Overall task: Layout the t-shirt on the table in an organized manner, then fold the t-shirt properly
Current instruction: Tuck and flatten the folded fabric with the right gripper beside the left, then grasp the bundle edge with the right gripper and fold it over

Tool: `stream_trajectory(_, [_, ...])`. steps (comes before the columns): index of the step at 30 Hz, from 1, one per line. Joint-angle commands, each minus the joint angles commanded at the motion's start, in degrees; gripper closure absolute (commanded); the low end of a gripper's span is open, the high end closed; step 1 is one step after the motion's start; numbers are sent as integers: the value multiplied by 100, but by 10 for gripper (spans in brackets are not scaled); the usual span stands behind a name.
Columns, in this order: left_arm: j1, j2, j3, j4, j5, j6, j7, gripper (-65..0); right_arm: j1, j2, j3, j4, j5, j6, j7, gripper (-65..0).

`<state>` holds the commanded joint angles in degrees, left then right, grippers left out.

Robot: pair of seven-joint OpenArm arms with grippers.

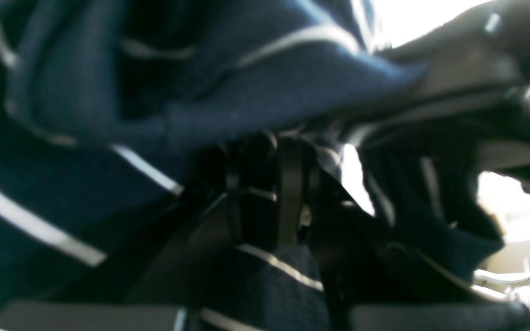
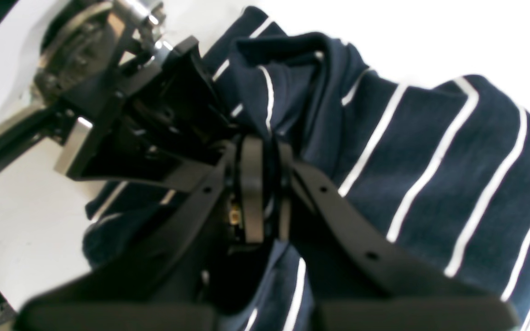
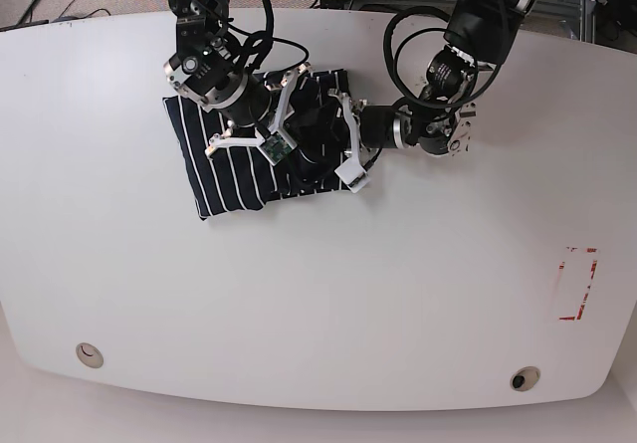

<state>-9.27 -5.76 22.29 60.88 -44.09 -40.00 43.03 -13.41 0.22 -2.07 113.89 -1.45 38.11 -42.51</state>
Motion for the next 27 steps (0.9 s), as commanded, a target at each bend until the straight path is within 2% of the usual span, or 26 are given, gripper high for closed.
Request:
stream_trajectory(3, [0,0,-9,0,-9,22,18,-89,18,9,9,0,0,0,0,-8])
stream_trajectory(5, [0,-18,-26,0,-9,242,18,-89,35,9,114,0,0,0,0,-8])
stream_trajectory(7, [0,-35,-26,18,-9,347,18,-89,35,9,176,0,0,0,0,-8])
stream_trajectory(13, [26,-308,-35,510,-44,171,132,-89,44,9,229,-9,0,0,0,-8])
stream_trajectory(18, [35,-325,-53,1037,-18,180,413,-88,35,9,229,-9,0,0,0,-8])
stream_trajectory(20, [35,-325,-53,1064,-9,215,431,-88,44,18,255,-9,0,0,0,-8])
stream_trajectory(22, [26,-334,-53,1055,0,426,431,-88,44,18,290,0,0,0,0,-8])
stream_trajectory(24, [35,-413,-53,1090,-9,532,413,-88,44,18,299,0,0,0,0,-8])
stream_trajectory(27, [35,-440,-44,1108,-35,549,422,-88,44,18,299,0,0,0,0,-8])
